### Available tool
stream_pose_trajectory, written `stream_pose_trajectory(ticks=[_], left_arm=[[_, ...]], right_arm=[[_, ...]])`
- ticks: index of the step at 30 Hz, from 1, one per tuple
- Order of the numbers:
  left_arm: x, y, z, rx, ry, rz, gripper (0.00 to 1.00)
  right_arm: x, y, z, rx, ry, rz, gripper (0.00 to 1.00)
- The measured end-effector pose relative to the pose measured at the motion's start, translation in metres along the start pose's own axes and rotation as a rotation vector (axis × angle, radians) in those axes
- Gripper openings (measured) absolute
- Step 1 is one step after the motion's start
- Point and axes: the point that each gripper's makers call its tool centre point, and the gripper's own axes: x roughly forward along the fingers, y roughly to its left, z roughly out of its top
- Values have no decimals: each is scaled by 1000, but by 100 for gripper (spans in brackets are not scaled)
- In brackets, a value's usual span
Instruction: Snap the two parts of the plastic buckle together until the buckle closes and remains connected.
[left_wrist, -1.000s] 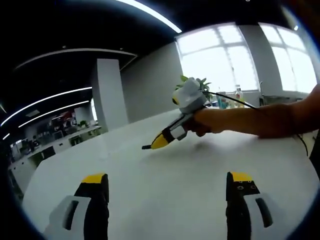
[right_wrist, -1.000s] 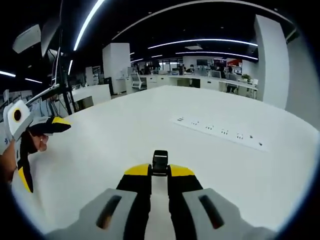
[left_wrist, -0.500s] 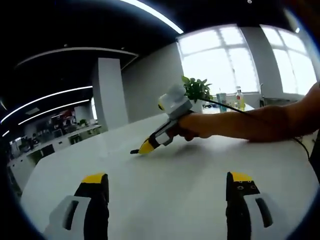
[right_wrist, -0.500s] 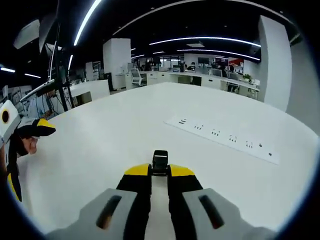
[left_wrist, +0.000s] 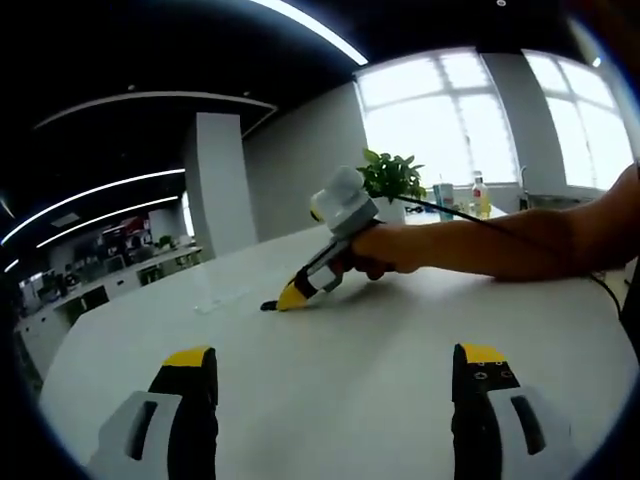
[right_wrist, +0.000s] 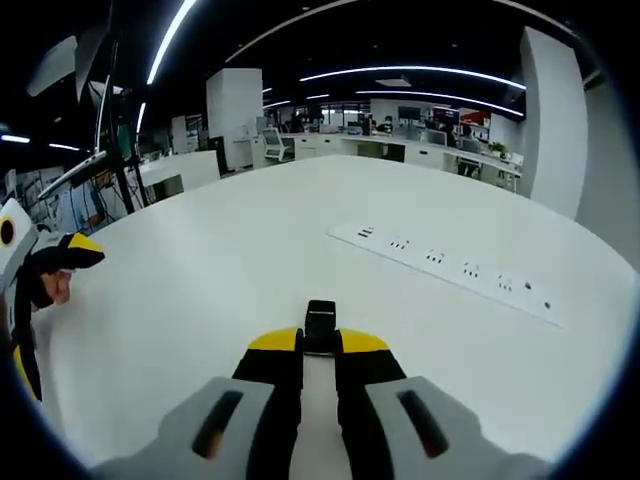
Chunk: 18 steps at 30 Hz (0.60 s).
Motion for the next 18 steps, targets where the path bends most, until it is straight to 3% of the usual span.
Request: stream_pose_trajectory(ticks=[11, 12, 14, 15, 17, 18], left_arm=[[4, 6, -6, -19, 7, -1, 99], [5, 7, -6, -19, 8, -2, 99], [4, 7, -7, -15, 13, 5, 99], [4, 6, -7, -15, 15, 7, 99], [2, 13, -7, -15, 13, 54, 99], [1, 18, -4, -16, -6, 85, 99]], right_arm=[[-1, 2, 0, -16, -5, 29, 11], [-2, 2, 0, -41, -5, 27, 15], [1, 0, 4, -80, -33, 18, 46], [1, 7, 4, -52, -36, 45, 62], [-7, 14, 8, -55, -54, 67, 64], [-12, 15, 15, -83, -81, 44, 72]])
